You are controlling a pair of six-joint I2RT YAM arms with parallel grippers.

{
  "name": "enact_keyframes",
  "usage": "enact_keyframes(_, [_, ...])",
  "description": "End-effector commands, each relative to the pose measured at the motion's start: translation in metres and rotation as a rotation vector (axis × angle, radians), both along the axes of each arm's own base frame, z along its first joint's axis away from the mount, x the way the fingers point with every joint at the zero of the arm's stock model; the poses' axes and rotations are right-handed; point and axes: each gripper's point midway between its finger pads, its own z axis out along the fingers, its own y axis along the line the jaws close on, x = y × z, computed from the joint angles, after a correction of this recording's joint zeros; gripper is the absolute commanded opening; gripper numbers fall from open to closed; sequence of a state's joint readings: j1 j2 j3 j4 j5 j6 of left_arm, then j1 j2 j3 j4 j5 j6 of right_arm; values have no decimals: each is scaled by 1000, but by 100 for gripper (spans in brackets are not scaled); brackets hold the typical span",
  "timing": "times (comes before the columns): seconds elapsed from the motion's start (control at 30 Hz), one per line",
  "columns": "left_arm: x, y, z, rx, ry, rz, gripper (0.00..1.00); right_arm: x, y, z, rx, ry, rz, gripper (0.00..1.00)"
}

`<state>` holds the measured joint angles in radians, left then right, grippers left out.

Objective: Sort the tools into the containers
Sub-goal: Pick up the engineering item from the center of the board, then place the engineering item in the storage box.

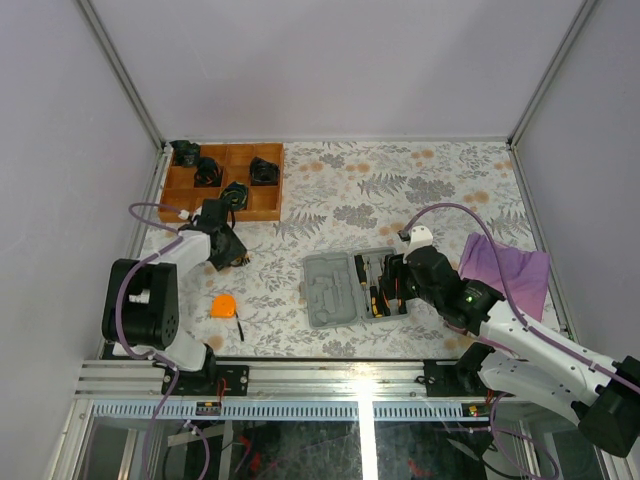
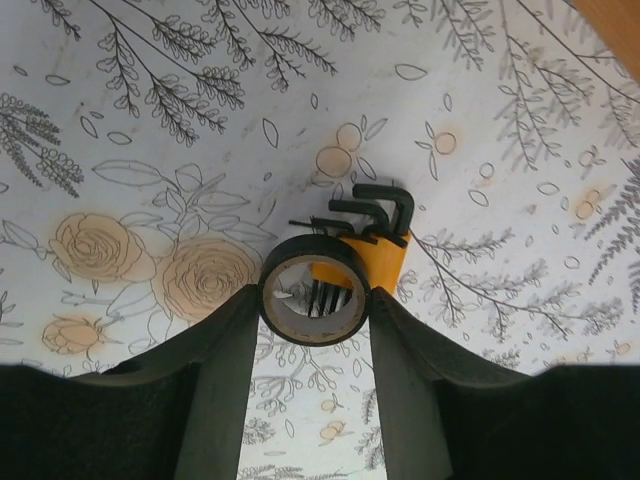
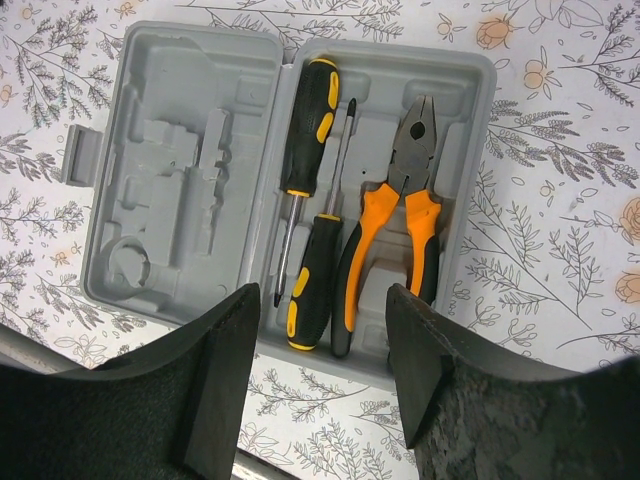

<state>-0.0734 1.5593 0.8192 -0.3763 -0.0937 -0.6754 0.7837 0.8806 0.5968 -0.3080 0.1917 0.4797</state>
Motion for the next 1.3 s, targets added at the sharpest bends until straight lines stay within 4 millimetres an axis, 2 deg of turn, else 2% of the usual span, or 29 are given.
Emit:
enact_keyframes(0.0, [2,-10,24,13,-78,-25,40,5,-2,13,7,-45,-16,60])
enact_keyframes(0.1, [-1,-33,44,34,-114,-87,40,7,-4,15,0,-56,-27,60])
enact_keyframes(0.3, [-23,-108,72,33,-172,-279,40,7,-7,15,-6,-59,-36,60])
enact_keyframes(0.57, [-69,-190,84,-11,-187,-493,40,6,-9,17,0,-65,-48,60])
enact_keyframes(0.67, [-89,-212,82,-2,-164,-565,40,7,-9,17,-1,-62,-50,60])
enact_keyframes(0.87, [-117,-239,69,35,-111,-671,40,5,-8,13,-2,-52,-47,60])
enact_keyframes(1.27, [-144,-242,35,118,5,-739,40,4,-8,7,-14,-36,-43,60])
